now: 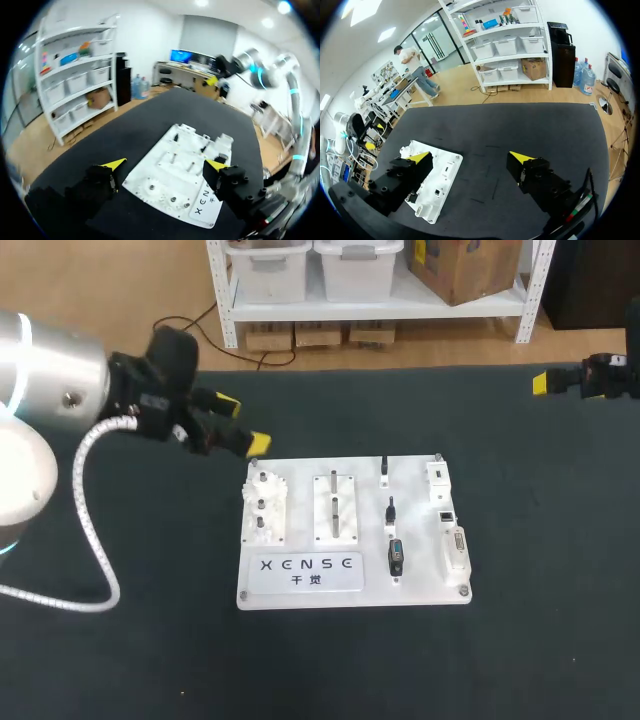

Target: Insert the Ethernet cable into its matching sockets.

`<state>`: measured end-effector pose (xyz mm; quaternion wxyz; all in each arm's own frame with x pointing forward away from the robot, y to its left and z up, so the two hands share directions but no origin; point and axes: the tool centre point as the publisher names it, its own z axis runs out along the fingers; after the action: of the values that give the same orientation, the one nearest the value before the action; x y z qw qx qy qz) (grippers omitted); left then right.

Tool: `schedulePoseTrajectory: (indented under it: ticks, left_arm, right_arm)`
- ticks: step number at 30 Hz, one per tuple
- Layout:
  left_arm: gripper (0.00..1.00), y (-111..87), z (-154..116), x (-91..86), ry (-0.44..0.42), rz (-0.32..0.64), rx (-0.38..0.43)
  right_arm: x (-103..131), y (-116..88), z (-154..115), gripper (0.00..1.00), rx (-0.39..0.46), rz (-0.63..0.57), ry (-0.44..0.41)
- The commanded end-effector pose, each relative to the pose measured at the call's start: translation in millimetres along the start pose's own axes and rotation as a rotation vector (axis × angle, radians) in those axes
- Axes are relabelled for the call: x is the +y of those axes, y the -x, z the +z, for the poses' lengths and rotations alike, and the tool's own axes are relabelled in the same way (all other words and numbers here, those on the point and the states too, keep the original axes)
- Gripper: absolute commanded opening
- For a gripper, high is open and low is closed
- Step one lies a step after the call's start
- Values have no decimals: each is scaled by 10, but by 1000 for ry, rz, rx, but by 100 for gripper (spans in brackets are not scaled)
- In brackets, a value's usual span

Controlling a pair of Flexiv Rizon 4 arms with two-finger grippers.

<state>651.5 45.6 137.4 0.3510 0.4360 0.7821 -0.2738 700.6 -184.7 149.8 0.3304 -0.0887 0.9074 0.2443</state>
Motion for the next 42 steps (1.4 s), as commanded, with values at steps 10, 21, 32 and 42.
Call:
schedulePoseTrajectory:
  ticks: [10,21,32,42]
  left_arm:
    - [100,-511,189,-292,-521,541,-53]
    - [100,-706,208,-409,-451,465,-30]
    - [100,-859,134,-508,-330,357,-74]
    - [100,-888,166,-539,-307,320,-102]
  right_arm:
    - [-3,0,-3,100,1,-1,2]
    - [-3,0,-3,100,1,-1,2]
    - [-3,0,-3,100,1,-1,2]
    - [-3,0,-3,100,1,-1,2]
